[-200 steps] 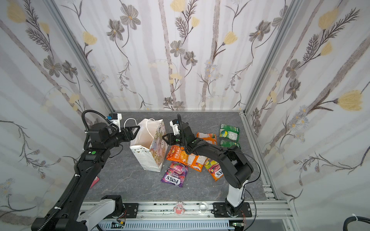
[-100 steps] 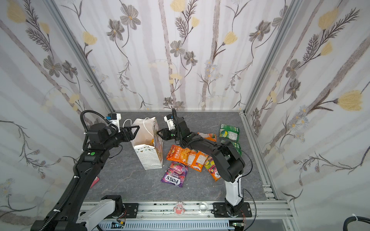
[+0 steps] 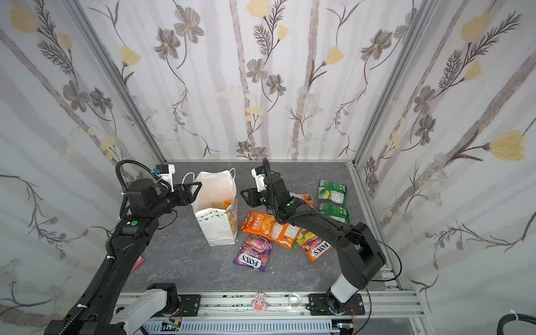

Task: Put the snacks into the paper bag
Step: 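Move the right gripper over the purple FOX'S berries candy bag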

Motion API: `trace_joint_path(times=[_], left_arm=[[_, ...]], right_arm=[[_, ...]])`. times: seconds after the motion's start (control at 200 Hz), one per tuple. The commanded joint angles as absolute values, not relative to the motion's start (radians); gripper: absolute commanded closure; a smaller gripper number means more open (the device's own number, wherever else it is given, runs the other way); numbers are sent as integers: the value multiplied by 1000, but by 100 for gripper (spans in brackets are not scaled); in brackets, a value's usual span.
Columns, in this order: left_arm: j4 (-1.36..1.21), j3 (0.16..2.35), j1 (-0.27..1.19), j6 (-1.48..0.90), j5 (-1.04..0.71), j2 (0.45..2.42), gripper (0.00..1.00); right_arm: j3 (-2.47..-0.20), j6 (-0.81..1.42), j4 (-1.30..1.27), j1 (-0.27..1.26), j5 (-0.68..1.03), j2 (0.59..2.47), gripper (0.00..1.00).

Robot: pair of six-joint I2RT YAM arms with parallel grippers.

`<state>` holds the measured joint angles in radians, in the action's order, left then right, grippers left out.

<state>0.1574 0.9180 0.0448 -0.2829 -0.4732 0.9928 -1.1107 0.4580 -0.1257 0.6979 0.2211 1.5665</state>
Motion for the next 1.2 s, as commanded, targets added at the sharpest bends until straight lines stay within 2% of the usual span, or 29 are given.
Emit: trace_joint_path(times=[0.0,0.095,0.305,0.599,0.934,1.194], left_arm=[[201,946,44,-233,-370,983,31],[255,960,44,-214,-305,981,31],[255,926,43,-229,-325,978,31],[253,911,41,-225,-279,960,30],[239,877,43,-258,-300,946,30],[250,873,43,-252,-301,952,31]], right_arm=[[-1042,447,-87,697,132,1472,52],[-991,448,-23,699,105,1397,50],[-894,486,118,736,67,1232,48],[-738,659,289,963,-50,1042,45],[-507,922,209,1113,-83,939,46],[-344,1041,141,1138,-51,823,44]])
